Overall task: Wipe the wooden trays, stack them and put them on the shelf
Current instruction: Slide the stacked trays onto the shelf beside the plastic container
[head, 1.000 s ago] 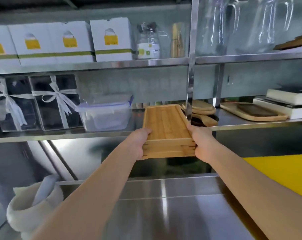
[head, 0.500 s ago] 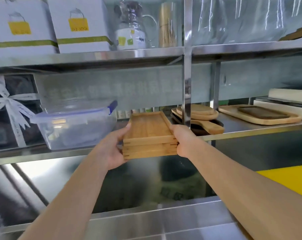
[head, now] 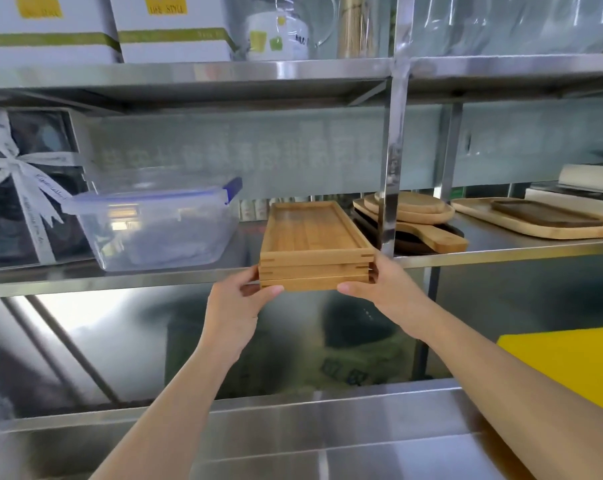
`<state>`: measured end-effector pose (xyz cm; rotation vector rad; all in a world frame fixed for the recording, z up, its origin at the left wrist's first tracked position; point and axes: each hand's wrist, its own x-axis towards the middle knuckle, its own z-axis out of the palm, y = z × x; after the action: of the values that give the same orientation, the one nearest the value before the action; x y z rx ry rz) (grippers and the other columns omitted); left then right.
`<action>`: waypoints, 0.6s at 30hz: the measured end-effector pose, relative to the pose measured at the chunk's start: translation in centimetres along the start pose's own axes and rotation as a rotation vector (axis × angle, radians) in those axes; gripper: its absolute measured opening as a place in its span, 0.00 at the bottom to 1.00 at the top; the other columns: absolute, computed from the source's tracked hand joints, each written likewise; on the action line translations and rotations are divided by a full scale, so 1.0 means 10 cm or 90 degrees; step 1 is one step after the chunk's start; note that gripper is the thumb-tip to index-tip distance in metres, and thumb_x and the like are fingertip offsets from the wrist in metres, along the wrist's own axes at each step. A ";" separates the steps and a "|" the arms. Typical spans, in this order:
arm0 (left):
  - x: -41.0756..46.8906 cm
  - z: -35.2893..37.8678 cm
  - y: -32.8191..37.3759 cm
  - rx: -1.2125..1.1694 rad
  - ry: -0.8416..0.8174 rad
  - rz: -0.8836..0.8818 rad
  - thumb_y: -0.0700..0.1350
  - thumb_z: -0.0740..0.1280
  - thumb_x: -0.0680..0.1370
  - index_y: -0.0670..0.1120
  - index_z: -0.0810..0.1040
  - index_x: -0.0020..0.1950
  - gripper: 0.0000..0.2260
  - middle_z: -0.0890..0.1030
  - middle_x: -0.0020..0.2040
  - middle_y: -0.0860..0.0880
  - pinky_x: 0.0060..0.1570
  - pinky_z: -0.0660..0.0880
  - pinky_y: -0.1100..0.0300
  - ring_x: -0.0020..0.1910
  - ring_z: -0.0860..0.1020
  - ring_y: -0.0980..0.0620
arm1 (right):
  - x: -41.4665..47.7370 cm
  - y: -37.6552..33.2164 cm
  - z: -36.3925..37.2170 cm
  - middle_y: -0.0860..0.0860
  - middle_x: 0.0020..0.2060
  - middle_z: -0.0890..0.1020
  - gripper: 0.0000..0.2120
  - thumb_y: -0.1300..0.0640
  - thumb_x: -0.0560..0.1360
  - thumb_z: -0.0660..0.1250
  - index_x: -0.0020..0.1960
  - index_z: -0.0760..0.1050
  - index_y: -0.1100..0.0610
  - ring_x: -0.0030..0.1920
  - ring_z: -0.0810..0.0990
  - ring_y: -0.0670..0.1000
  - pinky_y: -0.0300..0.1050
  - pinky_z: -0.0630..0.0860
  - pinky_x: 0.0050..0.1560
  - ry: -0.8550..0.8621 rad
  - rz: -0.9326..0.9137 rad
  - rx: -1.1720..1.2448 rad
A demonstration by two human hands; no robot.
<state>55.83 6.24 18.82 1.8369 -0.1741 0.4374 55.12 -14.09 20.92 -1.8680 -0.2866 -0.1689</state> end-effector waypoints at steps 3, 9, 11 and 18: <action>0.04 0.02 -0.01 0.024 0.035 -0.007 0.40 0.71 0.74 0.47 0.83 0.53 0.09 0.83 0.41 0.56 0.41 0.69 0.70 0.44 0.80 0.55 | 0.09 -0.01 -0.02 0.43 0.47 0.75 0.25 0.69 0.71 0.67 0.66 0.66 0.58 0.47 0.74 0.38 0.23 0.72 0.45 -0.042 -0.006 -0.001; 0.21 0.15 -0.04 0.176 0.109 0.007 0.47 0.70 0.75 0.45 0.80 0.57 0.13 0.82 0.52 0.48 0.56 0.72 0.54 0.50 0.77 0.48 | 0.42 0.05 -0.04 0.51 0.59 0.74 0.30 0.67 0.71 0.68 0.70 0.61 0.54 0.63 0.71 0.52 0.49 0.63 0.71 -0.042 0.025 -0.085; 0.29 0.15 -0.05 0.216 0.119 0.000 0.49 0.69 0.75 0.46 0.79 0.59 0.14 0.82 0.56 0.48 0.64 0.69 0.46 0.55 0.77 0.46 | 0.55 0.12 -0.02 0.53 0.61 0.74 0.30 0.60 0.71 0.70 0.69 0.61 0.52 0.66 0.68 0.55 0.56 0.62 0.72 -0.012 0.042 -0.164; 0.53 0.19 -0.08 0.329 0.108 0.000 0.50 0.67 0.76 0.46 0.78 0.56 0.12 0.82 0.54 0.48 0.64 0.64 0.50 0.55 0.77 0.46 | 0.76 0.14 0.01 0.57 0.62 0.70 0.32 0.45 0.73 0.65 0.71 0.58 0.55 0.64 0.66 0.59 0.55 0.64 0.66 0.077 0.057 -0.441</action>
<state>61.36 5.20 19.69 2.2903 0.0640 0.6811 62.80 -13.59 21.60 -2.5381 -0.0561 -0.3511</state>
